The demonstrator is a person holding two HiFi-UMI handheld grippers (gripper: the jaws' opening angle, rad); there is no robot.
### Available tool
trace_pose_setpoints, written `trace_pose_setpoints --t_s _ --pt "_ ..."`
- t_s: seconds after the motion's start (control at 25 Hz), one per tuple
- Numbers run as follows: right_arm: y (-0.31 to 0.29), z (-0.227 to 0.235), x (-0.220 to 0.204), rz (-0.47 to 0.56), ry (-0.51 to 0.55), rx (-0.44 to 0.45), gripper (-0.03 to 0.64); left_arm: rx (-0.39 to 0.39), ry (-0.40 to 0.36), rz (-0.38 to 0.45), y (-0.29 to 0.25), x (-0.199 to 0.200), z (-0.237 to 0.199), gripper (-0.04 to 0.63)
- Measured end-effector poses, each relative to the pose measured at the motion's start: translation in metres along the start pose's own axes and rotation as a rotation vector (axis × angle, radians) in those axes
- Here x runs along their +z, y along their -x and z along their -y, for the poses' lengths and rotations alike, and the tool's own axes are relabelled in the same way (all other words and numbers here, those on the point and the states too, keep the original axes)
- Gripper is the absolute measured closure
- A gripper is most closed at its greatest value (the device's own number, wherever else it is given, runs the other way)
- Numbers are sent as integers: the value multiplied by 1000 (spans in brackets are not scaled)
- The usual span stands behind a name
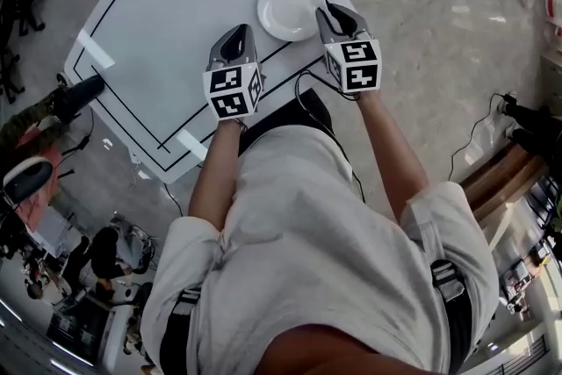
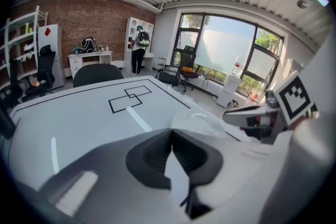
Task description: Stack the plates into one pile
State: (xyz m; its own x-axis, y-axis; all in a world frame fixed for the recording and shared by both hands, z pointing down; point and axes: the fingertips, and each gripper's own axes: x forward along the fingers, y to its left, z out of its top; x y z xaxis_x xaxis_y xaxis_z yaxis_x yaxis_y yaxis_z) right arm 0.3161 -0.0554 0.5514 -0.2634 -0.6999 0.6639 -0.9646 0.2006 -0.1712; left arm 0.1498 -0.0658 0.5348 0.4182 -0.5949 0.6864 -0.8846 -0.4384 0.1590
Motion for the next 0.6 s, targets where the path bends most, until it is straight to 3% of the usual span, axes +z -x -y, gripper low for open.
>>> trace_pose_setpoints --t_s 0.2,0.48,0.6 --pt "37 -53 14 112 39 -8 615 -46 -15 85 46 3 2 592" --pt "86 -132 31 236 127 1 618 -98 -26 183 117 6 4 592" --pt "110 -162 49 360 163 -23 618 -77 -41 295 152 14 -4 592"
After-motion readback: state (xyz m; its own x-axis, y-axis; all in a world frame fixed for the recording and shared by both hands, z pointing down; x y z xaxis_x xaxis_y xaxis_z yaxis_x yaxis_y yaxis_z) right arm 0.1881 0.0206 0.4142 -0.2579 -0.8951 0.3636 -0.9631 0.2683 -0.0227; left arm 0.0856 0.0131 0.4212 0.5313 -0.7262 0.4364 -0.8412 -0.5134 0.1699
